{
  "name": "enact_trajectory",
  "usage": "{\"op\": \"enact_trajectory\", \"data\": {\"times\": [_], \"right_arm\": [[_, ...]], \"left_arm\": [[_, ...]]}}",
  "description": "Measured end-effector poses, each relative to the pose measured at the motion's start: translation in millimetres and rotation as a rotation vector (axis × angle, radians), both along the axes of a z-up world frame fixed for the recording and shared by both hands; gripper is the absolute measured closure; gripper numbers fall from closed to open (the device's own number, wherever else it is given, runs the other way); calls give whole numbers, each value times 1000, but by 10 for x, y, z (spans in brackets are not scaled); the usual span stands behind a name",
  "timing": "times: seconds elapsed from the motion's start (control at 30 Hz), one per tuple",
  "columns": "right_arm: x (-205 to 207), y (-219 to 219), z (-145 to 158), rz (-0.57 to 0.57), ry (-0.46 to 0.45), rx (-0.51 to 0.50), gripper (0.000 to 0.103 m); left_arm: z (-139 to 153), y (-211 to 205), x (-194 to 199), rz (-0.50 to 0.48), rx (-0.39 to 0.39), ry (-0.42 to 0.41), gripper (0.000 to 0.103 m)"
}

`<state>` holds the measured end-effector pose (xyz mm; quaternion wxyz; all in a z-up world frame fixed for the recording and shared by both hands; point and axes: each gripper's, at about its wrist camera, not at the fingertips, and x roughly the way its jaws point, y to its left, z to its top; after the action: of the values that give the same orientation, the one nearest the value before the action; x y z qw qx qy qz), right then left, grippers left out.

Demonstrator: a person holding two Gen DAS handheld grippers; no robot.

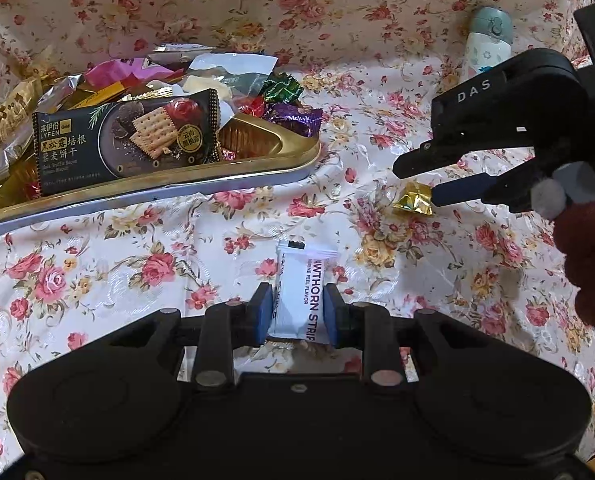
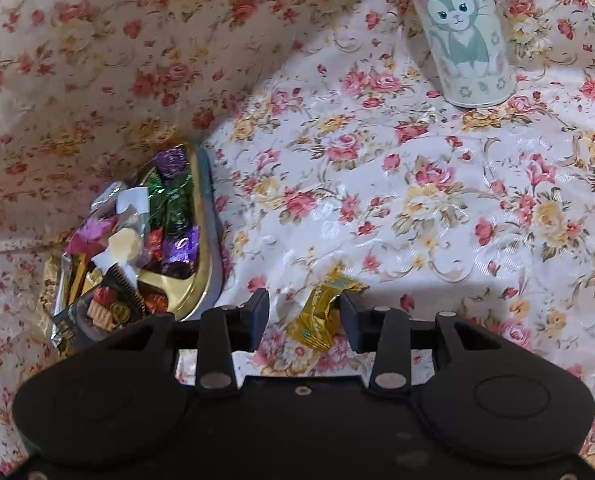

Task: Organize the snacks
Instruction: 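Close the left tool on the white hawthorn strip while the right tool approaches the gold candy, then close the right tool on the gold-wrapped candy, then carry the hawthorn strip and gold candy over the gold floor tray with both tools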

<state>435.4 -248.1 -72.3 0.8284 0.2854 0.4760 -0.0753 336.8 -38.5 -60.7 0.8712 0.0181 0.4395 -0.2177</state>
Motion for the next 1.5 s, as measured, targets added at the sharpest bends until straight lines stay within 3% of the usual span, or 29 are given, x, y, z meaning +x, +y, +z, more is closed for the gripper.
{"op": "enact_trajectory", "data": {"times": [0.4, 0.53, 0.73, 0.77, 0.93, 1.1, 1.5], "right_arm": [[90, 148, -81, 43, 32, -172, 63], [63, 189, -84, 82, 27, -237, 80], [-128, 97, -15, 105, 0, -215, 81], [-169, 84, 8, 107, -5, -207, 81], [-508, 4, 196, 126, -45, -166, 81], [-950, 22, 407, 170, -88, -155, 81], [-2357, 214, 847, 261, -217, -126, 81]], "left_arm": [[3, -45, 86, 21, 8, 22, 68], [-1, -81, 122, 26, 19, 28, 68], [3, -154, 165, 48, 41, 41, 68], [6, -163, 162, 57, 44, 44, 72], [68, -187, 87, 84, 51, 74, 73], [316, -214, -183, 98, 83, 48, 73], [900, -108, -1201, 167, 128, -5, 73]]}}
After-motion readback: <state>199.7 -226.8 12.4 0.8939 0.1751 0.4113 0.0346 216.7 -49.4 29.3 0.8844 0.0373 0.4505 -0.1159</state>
